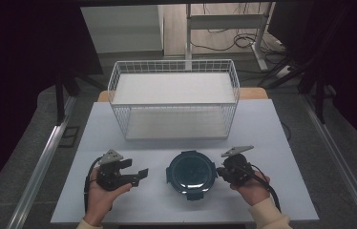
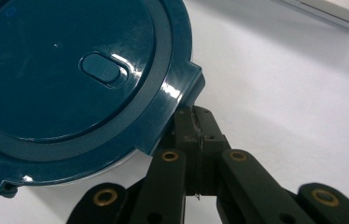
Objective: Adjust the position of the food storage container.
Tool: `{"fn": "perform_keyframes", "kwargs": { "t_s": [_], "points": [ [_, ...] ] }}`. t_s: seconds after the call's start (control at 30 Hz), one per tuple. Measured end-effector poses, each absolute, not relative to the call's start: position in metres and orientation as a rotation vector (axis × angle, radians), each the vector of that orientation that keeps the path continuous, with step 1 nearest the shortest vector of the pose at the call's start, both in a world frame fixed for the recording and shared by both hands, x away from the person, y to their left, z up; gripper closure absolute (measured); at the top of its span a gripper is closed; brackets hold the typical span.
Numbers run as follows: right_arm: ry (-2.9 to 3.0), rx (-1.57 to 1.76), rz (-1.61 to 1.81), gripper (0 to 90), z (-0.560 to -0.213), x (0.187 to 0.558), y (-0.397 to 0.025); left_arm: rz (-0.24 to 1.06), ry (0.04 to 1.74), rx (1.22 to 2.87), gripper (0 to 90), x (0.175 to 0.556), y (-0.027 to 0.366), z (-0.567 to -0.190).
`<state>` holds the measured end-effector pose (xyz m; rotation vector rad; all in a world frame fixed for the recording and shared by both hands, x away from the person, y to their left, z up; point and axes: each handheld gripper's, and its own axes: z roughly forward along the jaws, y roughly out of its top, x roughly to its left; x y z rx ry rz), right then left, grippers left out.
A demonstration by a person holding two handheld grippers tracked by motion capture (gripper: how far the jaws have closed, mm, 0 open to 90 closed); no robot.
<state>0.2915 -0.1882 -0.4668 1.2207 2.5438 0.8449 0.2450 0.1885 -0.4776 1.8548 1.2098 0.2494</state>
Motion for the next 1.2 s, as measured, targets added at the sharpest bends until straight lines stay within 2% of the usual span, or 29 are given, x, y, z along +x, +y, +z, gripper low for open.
{"fn": "perform_keyframes", "kwargs": {
  "t_s": [0.4, 0.67, 0.7, 0.77, 0.83, 0.9, 1.07, 1.2],
  "points": [
    [2.497, 1.235, 0.948, 89.9, -0.471, 0.291, -0.189, 0.256, 1.217, 1.844, 22.0, 0.244, 0.196, -0.48],
    [2.362, 1.191, 1.117, 88.5, -0.454, 0.285, -0.212, 0.275, 1.193, 1.821, 21.8, 0.24, 0.194, -0.467],
    [2.358, 1.192, 1.15, 82.2, -0.453, 0.284, -0.215, 0.272, 1.189, 1.818, 21.7, 0.239, 0.193, -0.465],
    [2.327, 1.193, 1.198, 62.5, -0.452, 0.282, -0.219, 0.26, 1.186, 1.816, 21.5, 0.238, 0.192, -0.464],
    [2.292, 1.22, 1.236, 46.6, -0.451, 0.283, -0.223, 0.236, 1.193, 1.802, 21.2, 0.237, 0.192, -0.464],
    [2.275, 1.226, 1.28, 36.3, -0.449, 0.284, -0.226, 0.207, 1.196, 1.791, 20.8, 0.238, 0.192, -0.464],
    [2.311, 1.189, 1.33, 24.0, -0.449, 0.285, -0.229, 0.195, 1.21, 1.77, 20.2, 0.237, 0.196, -0.463],
    [2.319, 1.199, 1.295, 19.2, -0.453, 0.287, -0.228, 0.181, 1.224, 1.767, 19.7, 0.236, 0.195, -0.465]
  ]
}}
